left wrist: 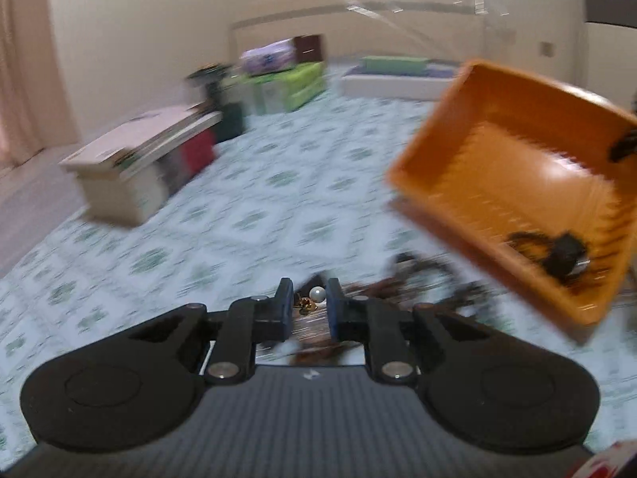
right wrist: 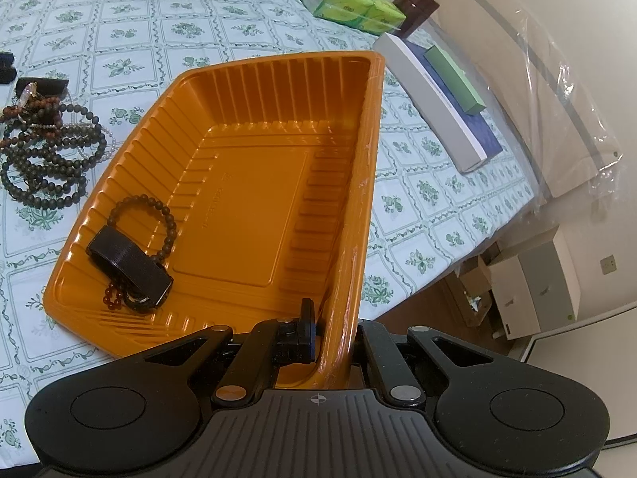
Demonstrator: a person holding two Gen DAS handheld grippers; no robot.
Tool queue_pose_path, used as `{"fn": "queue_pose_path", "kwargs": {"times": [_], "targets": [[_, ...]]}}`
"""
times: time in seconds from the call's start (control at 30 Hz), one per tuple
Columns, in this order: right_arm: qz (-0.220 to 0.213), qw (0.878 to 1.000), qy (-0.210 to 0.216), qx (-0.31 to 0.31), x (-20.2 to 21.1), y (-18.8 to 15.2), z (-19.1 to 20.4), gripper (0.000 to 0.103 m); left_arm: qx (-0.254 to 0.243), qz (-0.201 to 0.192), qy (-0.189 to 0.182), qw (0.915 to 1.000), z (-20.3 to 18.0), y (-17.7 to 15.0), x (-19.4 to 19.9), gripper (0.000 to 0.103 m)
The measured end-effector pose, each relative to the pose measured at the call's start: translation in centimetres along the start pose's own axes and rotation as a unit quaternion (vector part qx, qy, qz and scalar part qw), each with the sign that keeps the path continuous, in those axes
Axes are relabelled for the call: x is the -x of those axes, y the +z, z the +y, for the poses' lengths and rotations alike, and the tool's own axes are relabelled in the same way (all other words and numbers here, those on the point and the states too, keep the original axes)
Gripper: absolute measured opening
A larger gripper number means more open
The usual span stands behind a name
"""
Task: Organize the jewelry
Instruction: 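Grasp a brown bead strand from the pile with the left gripper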
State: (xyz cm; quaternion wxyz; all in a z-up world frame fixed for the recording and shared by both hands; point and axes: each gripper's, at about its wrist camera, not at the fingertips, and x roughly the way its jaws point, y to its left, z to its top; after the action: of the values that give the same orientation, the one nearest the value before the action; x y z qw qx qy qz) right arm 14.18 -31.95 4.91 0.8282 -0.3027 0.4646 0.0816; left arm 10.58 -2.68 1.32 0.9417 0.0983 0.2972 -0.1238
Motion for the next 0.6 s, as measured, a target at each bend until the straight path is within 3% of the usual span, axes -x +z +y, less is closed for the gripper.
{"fn": "queue_pose_path", "kwargs": {"times": [0.37, 0.6], "targets": [[-0.002, 1.0, 0.002, -0.002, 0.0, -0.1, -0.1, 0.003, -0.024, -0.015, -0.148, 0.9886, -9.7, 2.4, -0.4, 0.016], [-0.004, 1.0, 0.003, -0.002, 0.0, -0.2, -0.1, 0.003, -0.052, -0.007, -0.182, 0.9819, -13.8, 2.0, -0.8, 0.016]]}}
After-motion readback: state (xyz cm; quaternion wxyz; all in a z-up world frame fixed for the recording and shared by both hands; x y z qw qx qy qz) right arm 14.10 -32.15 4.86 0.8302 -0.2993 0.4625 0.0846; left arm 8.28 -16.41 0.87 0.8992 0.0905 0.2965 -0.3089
